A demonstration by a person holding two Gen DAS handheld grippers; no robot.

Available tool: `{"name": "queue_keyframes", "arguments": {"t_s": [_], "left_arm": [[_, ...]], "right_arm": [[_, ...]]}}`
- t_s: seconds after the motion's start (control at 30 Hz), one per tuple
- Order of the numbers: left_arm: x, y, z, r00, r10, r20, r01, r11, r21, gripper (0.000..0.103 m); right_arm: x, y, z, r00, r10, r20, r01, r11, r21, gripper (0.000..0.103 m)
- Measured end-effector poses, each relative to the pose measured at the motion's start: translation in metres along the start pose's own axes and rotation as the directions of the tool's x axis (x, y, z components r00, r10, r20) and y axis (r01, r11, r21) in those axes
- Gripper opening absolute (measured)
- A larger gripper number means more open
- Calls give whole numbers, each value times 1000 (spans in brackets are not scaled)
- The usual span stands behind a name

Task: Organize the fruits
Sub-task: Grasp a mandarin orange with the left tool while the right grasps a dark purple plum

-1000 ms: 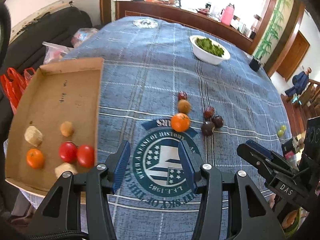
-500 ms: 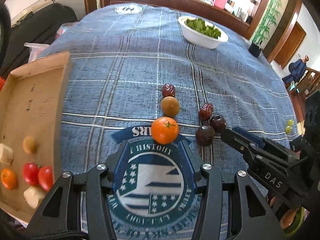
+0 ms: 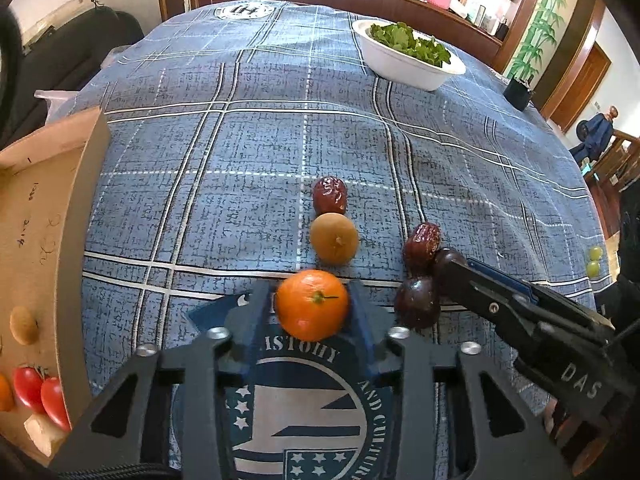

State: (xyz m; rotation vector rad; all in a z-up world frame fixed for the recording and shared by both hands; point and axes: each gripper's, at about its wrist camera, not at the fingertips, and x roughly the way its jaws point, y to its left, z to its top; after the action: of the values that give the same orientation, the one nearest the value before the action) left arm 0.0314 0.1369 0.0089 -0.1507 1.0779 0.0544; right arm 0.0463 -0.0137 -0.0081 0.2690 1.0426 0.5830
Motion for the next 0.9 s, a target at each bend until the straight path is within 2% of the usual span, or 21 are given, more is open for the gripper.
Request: {"name": "queue_keyframes", "arguments": {"t_s": [0.13, 0.17, 0.33, 0.5, 0.9], "left_arm": [[-3, 3, -3, 1000, 0, 0, 0, 1000, 4, 31], [-4, 3, -5, 1000, 1, -1, -1, 1000, 4, 31], [-16, 6, -9, 1000, 16, 20, -16, 1000, 2, 31], [-34, 13, -11, 997, 60, 53, -59, 998, -16, 31], [-69, 53, -20, 982, 153, 109, -145, 986, -79, 31]], "right_arm": [[4, -6, 3, 1000, 28, -1, -28, 999, 41, 33], [4, -7, 3, 1000, 27, -2, -26, 999, 44, 29], [-7, 1, 0, 999, -17, 29, 16, 1000, 18, 28], [-25, 21, -5, 998, -29, 62, 31, 999, -33, 28], [-36, 80, -12, 997, 37, 62, -28, 989, -146, 27]]}}
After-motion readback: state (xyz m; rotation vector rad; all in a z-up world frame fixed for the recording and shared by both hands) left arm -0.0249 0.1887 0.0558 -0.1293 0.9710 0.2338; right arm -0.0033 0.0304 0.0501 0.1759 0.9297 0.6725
